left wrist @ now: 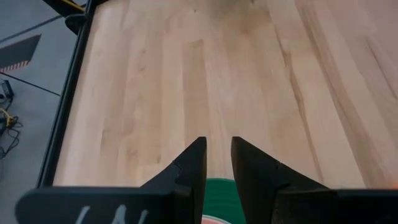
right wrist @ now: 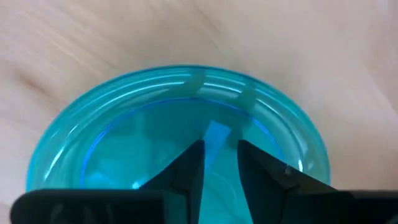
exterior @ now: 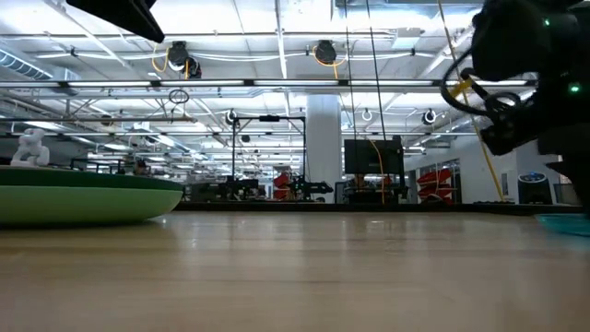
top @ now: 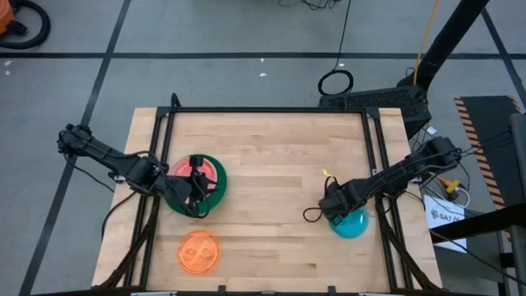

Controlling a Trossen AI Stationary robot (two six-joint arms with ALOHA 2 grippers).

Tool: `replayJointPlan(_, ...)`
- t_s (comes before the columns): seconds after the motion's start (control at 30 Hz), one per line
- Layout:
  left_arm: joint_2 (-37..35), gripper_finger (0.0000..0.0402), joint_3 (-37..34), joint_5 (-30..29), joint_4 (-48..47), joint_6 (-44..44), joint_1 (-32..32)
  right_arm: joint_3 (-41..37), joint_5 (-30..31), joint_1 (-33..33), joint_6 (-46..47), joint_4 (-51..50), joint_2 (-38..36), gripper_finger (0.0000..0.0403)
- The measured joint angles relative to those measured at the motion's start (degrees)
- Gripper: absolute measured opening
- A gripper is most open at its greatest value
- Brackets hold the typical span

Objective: Stack plastic plates
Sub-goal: Stack the blue plate on top of the pink plate

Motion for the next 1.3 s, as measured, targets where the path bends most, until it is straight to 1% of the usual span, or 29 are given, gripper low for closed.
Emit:
replayJointPlan(0.1, 0.00, 0.0083, 0.00, -1.13, 0.15, 0.06, 0.00, 0.04, 3.47, -0.31, -0.06, 6.63, 0.00, 0.0092)
replayJointPlan(0.2, 0.00, 0.0083, 0.00, -2.66, 0.24, 0.20, 0.15, -0.11, 7.31, -1.21, -1.31, 17.14, 0.16, 0.0092)
replayJointPlan(0.3, 0.00, 0.0083, 0.00, -3.17, 0.32, -0.47, 0.87, -0.17, 10.88, -2.66, -6.75, 31.11, 0.28, 0.0092)
replayJointPlan(0.37, 0.00, 0.0083, 0.00, -3.26, 0.35, -1.37, 1.50, -0.08, 11.82, -4.11, -10.90, 39.51, 0.15, 0.0092)
replayJointPlan(0.43, 0.00, 0.0083, 0.00, -3.31, 0.37, -2.14, 2.10, -0.06, 11.33, -5.79, -14.72, 43.46, -0.18, 0.0092)
replayJointPlan(0.53, 0.00, 0.0083, 0.00, -3.35, 0.39, -3.96, 2.75, 0.32, 7.92, -8.40, -17.17, 41.66, -1.64, 0.0092)
replayJointPlan(0.63, 0.02, 0.0083, 0.00, -3.35, 0.34, -5.84, 2.84, 0.31, 4.06, -10.73, -18.55, 33.97, -3.59, 0.0092)
replayJointPlan(0.7, 0.02, 0.0083, 0.00, -3.33, 0.18, -6.52, 2.79, 0.31, 1.29, -11.73, -23.05, 27.72, -5.10, 0.0092)
replayJointPlan(0.77, 0.02, 0.0083, 0.00, -3.35, 0.14, -6.95, 2.46, 0.31, -0.91, -12.24, -31.00, 21.81, -6.39, 0.0092)
replayJointPlan(0.83, 0.04, 0.0083, 0.00, -3.31, 0.09, -6.93, 2.35, 0.31, -0.35, -12.05, -37.54, 16.34, -7.08, 0.0093)
replayJointPlan(0.97, 0.04, 0.0083, 0.00, -3.33, 0.14, -7.26, 2.36, 0.29, 0.75, -12.05, -41.28, 10.63, -7.15, 0.0108)
replayJointPlan(1.2, 0.04, 0.0083, 0.00, -3.33, 0.15, -7.34, 2.36, 0.29, 0.92, -11.98, -48.47, 10.30, -6.83, 0.0181)
replayJointPlan(1.3, 0.04, 0.0083, 0.00, -3.33, 0.15, -7.34, 2.36, 0.29, 1.64, -12.01, -51.31, 10.44, -6.82, 0.0197)
